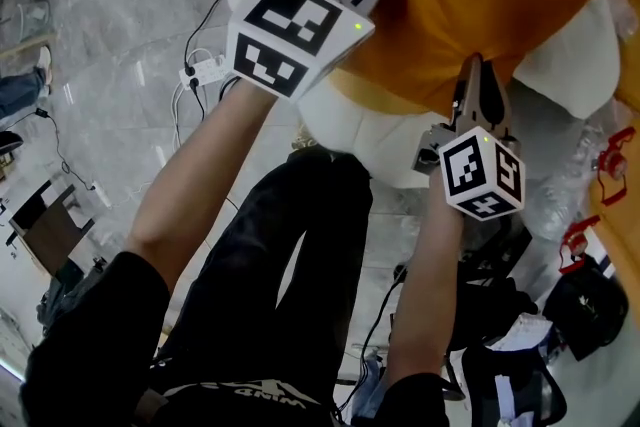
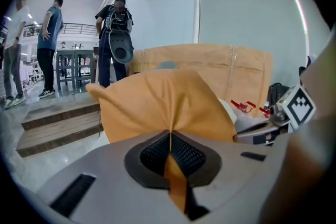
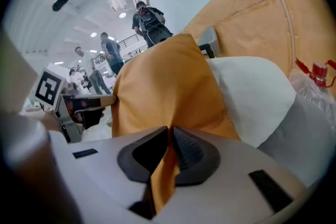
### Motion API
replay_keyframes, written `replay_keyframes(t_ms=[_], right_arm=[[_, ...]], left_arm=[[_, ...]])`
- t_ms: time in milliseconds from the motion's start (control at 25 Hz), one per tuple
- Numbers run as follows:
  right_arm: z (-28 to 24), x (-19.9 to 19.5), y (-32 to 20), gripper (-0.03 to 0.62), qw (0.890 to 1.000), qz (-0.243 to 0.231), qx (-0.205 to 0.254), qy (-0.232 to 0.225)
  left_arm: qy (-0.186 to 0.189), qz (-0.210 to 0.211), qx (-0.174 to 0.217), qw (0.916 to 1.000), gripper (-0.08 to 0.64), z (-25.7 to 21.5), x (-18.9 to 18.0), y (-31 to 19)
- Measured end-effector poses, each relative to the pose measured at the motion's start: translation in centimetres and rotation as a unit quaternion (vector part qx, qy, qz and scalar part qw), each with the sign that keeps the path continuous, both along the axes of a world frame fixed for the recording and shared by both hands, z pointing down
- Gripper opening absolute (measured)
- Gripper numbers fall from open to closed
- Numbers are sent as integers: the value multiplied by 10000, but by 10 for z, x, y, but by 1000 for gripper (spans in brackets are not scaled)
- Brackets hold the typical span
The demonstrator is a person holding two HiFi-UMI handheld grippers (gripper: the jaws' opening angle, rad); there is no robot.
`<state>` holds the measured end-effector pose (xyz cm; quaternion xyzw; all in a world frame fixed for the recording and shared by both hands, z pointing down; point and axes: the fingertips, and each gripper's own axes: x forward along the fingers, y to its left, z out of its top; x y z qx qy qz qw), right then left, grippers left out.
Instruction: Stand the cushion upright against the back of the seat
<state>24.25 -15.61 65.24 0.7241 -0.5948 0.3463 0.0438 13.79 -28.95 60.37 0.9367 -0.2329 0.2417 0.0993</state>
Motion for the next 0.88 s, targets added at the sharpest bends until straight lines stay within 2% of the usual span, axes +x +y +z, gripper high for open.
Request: replay_keyframes(t_ms=[240, 560, 640, 720, 880], right_arm=[[31, 1, 14, 33, 9986, -48, -527, 86], [38, -1, 18, 37, 9976, -121, -605, 330], [38, -2, 19, 83, 9970, -147, -639, 418], [37, -2, 21, 177, 9968, -129, -637, 461], [30, -5, 26, 181, 9968, -231, -554, 526]], left_arm=[[-206, 123, -285, 9993, 12, 30, -3, 15], [-205, 58, -219, 9995, 58, 37, -6, 17], [-133, -4, -257, 9996, 86, 37, -7, 17], [-49, -45, -318, 9995, 115, 37, -9, 18], [-1, -79, -444, 9990, 144, 35, -14, 22]])
